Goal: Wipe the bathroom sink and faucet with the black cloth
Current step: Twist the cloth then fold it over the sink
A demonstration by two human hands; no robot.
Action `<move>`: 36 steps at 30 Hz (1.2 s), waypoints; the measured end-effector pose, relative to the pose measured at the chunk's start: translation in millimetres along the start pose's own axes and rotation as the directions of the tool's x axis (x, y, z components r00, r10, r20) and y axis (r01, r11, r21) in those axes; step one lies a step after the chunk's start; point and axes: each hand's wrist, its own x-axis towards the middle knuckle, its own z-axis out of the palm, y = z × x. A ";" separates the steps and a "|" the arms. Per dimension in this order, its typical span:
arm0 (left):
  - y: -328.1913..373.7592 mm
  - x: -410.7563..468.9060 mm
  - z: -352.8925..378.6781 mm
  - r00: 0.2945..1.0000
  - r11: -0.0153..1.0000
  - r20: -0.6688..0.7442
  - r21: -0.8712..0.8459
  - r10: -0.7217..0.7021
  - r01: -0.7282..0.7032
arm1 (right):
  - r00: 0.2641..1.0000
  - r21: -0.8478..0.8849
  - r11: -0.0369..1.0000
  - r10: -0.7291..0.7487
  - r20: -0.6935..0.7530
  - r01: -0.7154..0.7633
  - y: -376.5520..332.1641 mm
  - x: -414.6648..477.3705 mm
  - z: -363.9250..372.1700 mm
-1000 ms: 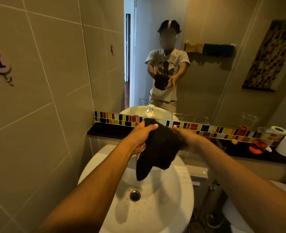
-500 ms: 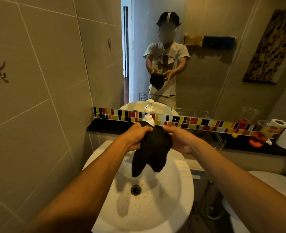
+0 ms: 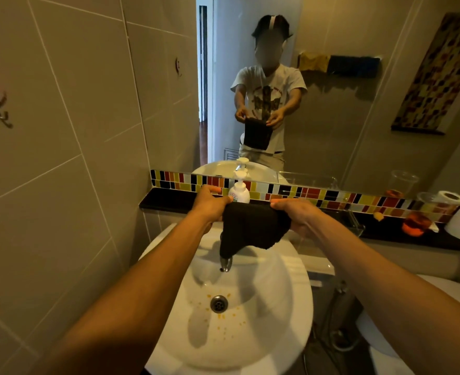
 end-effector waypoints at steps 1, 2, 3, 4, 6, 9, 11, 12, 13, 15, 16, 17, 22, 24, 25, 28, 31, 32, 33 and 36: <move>-0.1 0.7 0.9 1.000 1.000 0.008 -0.008 0.001 -0.001 | 1.000 -0.007 1.000 0.009 -0.012 -0.009 -2.4 0.5 0.9; -0.3 1.5 1.1 0.999 1.000 0.034 -0.012 0.005 -0.005 | 1.000 -0.020 1.000 0.013 -0.025 -0.013 -4.4 1.0 1.2; 0.2 2.0 0.7 0.997 1.000 0.075 -0.017 0.006 -0.004 | 0.999 -0.041 0.999 0.012 -0.044 -0.014 -6.3 1.4 0.6; 1.1 2.4 -0.7 0.992 1.000 0.128 -0.023 -0.001 0.004 | 0.998 -0.070 0.997 0.008 -0.059 -0.013 -8.0 1.3 -0.6; 3.5 4.4 -4.1 0.970 1.000 0.244 0.011 -0.004 0.002 | 0.999 -0.129 0.992 0.005 -0.046 -0.011 -10.5 -0.6 -6.6; 6.1 6.5 -4.2 0.940 0.975 0.341 0.210 -0.003 -0.073 | 0.996 -0.245 0.969 -0.022 0.089 0.043 -13.8 -4.5 -20.7; 3.3 7.6 2.4 0.934 0.923 0.355 0.349 0.031 -0.163 | 0.987 -0.427 0.897 -0.060 0.147 0.118 -14.8 -6.4 -27.3; 0.6 7.9 6.9 0.932 0.882 0.357 0.416 0.066 -0.222 | 0.984 -0.535 0.830 -0.087 0.157 0.159 -14.1 -6.5 -28.1; -2.4 8.4 11.9 0.926 0.843 0.363 0.461 0.104 -0.275 | 0.980 -0.630 0.752 -0.118 0.160 0.193 -12.7 -5.9 -27.8; -10.0 11.9 20.8 0.913 0.807 0.374 0.483 0.161 -0.340 | 0.973 -0.739 0.633 -0.169 0.160 0.232 -7.8 -3.6 -27.6; -13.3 14.4 25.0 0.908 0.794 0.374 0.485 0.191 -0.366 | 0.969 -0.769 0.591 -0.187 0.163 0.243 -4.7 -1.8 -29.0; -15.4 16.8 28.2 0.902 0.776 0.369 0.493 0.223 -0.393 | 0.964 -0.799 0.543 -0.204 0.171 0.257 -1.9 0.1 -30.7; -10.4 35.2 45.2 0.862 0.712 0.426 0.513 0.274 -0.480 | 0.952 -0.888 0.375 -0.244 0.184 0.267 3.2 11.2 -53.8; -5.1 43.3 52.4 0.833 0.729 0.494 0.471 0.249 -0.497 | 0.949 -0.890 0.362 -0.248 0.195 0.278 0.4 15.5 -68.5; -2.3 47.1 56.7 0.819 0.745 0.525 0.445 0.232 -0.496 | 0.949 -0.889 0.366 -0.251 0.190 0.275 -1.8 18.3 -77.3; 5.3 56.9 72.0 0.782 0.779 0.589 0.386 0.204 -0.494 | 0.945 -0.893 0.363 -0.280 0.167 0.266 -7.9 28.0 -105.0; 13.2 69.1 92.8 0.764 0.775 0.600 0.358 0.236 -0.521 | 0.933 -0.882 0.381 -0.324 0.155 0.279 -12.0 42.3 -131.0; 15.7 72.6 98.7 0.761 0.770 0.599 0.353 0.250 -0.531 | 0.931 -0.871 0.401 -0.333 0.151 0.284 -13.0 47.5 -137.9; 17.7 77.9 105.8 0.760 0.765 0.598 0.356 0.255 -0.537 | 0.929 -0.861 0.415 -0.337 0.153 0.292 -14.6 55.2 -145.2; 18.3 96.0 124.1 0.763 0.752 0.609 0.394 0.217 -0.528 | 0.941 -0.845 0.442 -0.279 0.191 0.302 -19.6 79.8 -164.1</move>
